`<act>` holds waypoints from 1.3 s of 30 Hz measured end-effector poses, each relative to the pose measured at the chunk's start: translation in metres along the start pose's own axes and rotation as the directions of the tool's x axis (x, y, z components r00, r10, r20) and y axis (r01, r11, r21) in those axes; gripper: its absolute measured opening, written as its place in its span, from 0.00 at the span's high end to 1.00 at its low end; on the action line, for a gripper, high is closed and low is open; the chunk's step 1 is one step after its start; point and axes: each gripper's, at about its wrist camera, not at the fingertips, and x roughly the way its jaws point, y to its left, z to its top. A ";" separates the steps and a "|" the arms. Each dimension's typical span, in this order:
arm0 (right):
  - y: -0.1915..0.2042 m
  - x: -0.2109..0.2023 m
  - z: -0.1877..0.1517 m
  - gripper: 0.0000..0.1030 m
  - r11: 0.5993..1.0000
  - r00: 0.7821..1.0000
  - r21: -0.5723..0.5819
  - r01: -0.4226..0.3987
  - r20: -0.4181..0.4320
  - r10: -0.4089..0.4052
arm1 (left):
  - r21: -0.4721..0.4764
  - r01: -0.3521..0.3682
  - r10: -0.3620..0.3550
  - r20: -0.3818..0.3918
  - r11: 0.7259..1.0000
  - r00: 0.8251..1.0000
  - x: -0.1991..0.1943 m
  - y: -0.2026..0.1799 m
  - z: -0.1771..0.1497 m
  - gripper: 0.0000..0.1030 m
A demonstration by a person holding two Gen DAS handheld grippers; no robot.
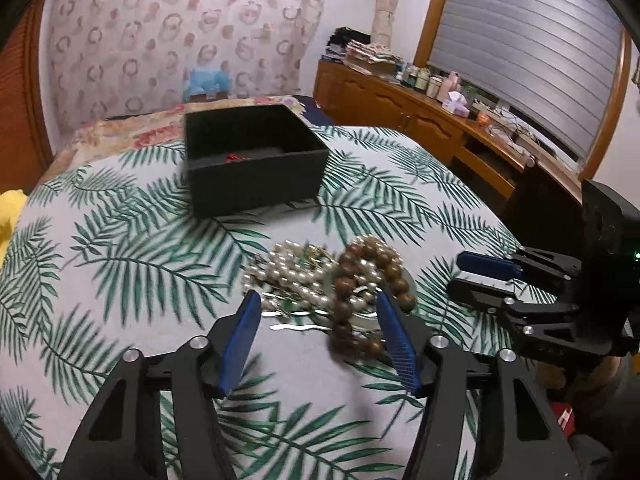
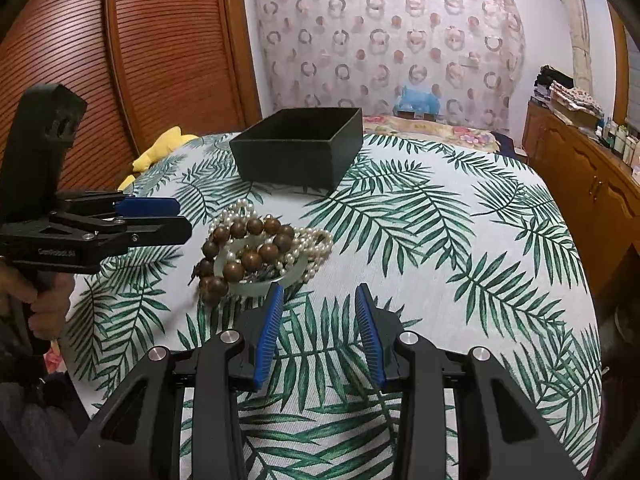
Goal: Organize jewelry
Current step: 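Grasp the brown bead bracelet with the left tool and lift it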
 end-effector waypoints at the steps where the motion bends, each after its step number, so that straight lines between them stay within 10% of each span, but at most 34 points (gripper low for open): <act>1: 0.000 0.001 0.000 0.61 1.000 1.000 0.005 -0.005 -0.002 0.005 | 0.005 0.006 -0.006 -0.006 1.000 1.000 0.002 -0.003 -0.001 0.50; 8: 0.004 0.003 -0.007 0.61 1.000 1.000 -0.018 0.006 -0.003 -0.006 | -0.001 0.045 -0.045 -0.037 0.999 0.998 0.015 -0.012 -0.005 0.75; 24: 0.009 0.006 -0.007 0.61 1.000 1.000 -0.029 -0.002 -0.008 0.001 | -0.064 0.079 -0.083 -0.048 0.995 0.995 0.025 -0.004 -0.008 0.85; 39: 0.009 0.008 -0.003 0.61 0.999 0.999 -0.046 0.014 -0.035 -0.015 | -0.024 0.045 -0.041 0.173 0.999 0.984 -0.060 -0.004 0.015 0.88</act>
